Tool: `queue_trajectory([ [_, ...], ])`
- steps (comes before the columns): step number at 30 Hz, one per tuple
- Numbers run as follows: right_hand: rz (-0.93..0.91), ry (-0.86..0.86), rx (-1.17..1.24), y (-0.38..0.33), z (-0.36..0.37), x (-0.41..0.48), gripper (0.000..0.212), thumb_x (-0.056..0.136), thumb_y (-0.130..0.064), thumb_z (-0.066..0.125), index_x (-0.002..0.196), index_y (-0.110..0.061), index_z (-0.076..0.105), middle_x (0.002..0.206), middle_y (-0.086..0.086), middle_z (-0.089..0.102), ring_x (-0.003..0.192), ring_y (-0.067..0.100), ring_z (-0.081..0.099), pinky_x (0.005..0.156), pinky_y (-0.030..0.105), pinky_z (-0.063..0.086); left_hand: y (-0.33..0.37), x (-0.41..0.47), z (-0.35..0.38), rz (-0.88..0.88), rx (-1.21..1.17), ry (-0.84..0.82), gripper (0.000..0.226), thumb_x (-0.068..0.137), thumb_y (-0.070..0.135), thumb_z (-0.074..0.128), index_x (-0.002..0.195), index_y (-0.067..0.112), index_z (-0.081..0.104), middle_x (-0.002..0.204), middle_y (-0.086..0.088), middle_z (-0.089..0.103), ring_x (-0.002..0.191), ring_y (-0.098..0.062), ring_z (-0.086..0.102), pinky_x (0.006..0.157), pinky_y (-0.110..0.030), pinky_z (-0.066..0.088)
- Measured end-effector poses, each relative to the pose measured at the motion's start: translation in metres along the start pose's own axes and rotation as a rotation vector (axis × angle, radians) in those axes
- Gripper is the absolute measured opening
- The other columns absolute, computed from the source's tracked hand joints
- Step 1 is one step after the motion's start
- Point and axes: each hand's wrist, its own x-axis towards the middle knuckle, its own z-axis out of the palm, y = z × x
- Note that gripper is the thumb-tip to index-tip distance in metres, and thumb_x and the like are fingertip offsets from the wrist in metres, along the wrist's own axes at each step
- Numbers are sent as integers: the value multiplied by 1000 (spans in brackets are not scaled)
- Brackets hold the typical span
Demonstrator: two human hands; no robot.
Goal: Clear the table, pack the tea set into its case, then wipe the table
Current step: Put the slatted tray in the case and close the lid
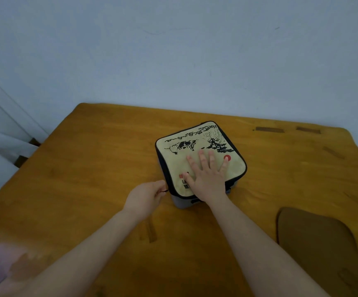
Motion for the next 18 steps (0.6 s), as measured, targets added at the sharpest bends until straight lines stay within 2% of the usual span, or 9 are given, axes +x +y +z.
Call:
queue_trajectory([
  [5, 2, -1, -17, 0, 0, 0, 75, 82, -69, -8, 152, -43, 1, 163, 2, -5, 148, 32, -14, 109, 68, -13, 15, -12, 7, -58, -26, 19, 17, 96, 18, 52, 81, 22, 44, 72, 5, 55, 65, -16, 49, 51, -30, 29],
  [11, 5, -8, -2, -1, -3, -1, 66, 92, -68, 7, 153, -41, 2, 163, 3, -5, 148, 32, -14, 109, 67, -16, 32, -16, 17, -154, 16, 73, 15, 98, 19, 48, 82, 21, 45, 69, 6, 51, 60, -13, 48, 46, -24, 29],
  [14, 0, -10, 7, -1, -5, -2, 66, 93, -68, 9, 153, -40, 3, 163, 3, -5, 148, 32, -15, 109, 67, -15, 32, -18, 19, -174, 6, 91, 16, 98, 20, 48, 83, 23, 45, 69, 7, 52, 59, -11, 48, 45, -24, 29],
  [18, -1, -6, 13, -1, -6, -2, 65, 94, -66, 11, 153, -40, 4, 163, 3, -5, 148, 32, -14, 107, 65, -22, 33, -19, 19, -203, 40, 105, 13, 99, 23, 45, 86, 23, 44, 69, 5, 54, 55, -9, 46, 43, -25, 30],
])
